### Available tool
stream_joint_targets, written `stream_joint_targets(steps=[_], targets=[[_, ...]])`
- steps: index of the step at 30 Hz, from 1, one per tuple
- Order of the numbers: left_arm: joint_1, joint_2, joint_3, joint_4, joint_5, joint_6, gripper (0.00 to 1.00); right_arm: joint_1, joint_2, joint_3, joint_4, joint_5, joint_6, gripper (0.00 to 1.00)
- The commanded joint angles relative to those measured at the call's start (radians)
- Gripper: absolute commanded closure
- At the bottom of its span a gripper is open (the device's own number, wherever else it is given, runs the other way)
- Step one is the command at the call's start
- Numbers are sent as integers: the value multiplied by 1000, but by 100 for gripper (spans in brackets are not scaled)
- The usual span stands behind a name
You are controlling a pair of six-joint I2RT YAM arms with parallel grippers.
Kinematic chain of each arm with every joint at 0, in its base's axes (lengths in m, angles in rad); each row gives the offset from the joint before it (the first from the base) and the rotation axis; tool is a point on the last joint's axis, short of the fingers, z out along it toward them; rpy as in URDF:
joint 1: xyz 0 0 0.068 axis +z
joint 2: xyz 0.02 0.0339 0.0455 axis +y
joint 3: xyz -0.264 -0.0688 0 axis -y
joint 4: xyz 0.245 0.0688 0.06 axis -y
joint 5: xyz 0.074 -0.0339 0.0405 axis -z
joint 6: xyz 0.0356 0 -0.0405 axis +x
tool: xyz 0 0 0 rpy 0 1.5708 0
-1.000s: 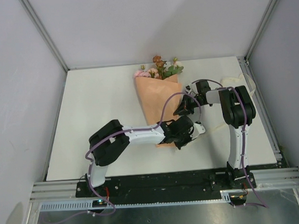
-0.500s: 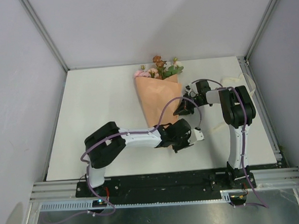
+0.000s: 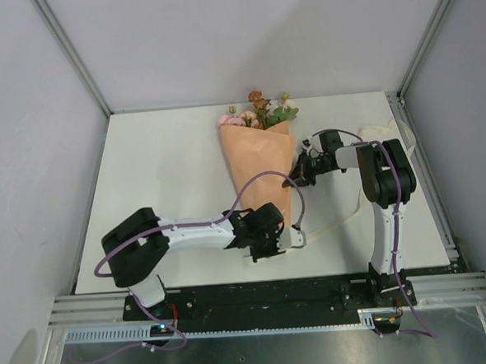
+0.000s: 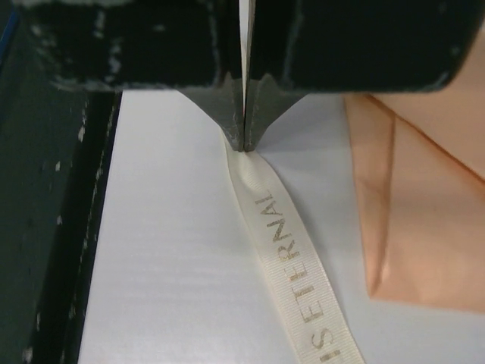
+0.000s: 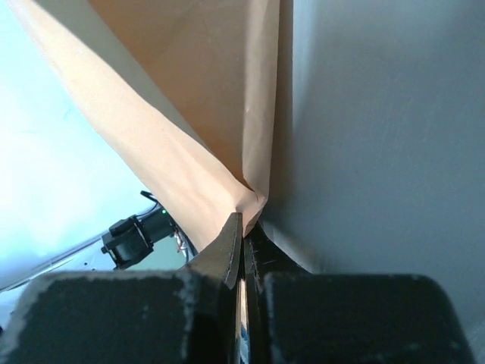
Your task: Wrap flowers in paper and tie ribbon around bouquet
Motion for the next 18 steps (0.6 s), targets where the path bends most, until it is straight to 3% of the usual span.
stream_joint_targets(steps=[1,10,18], targets=[[20,-89,-80,-78,-10,90,100,-15,-54,12,-42,-56,18,100],[92,-78,-33,-221,-105,181,100,-29,-73,5,-66,-132,57,100],[243,-50,-72,-255,-186,253,100,-30,-89,-7,-80,-172,74,100]])
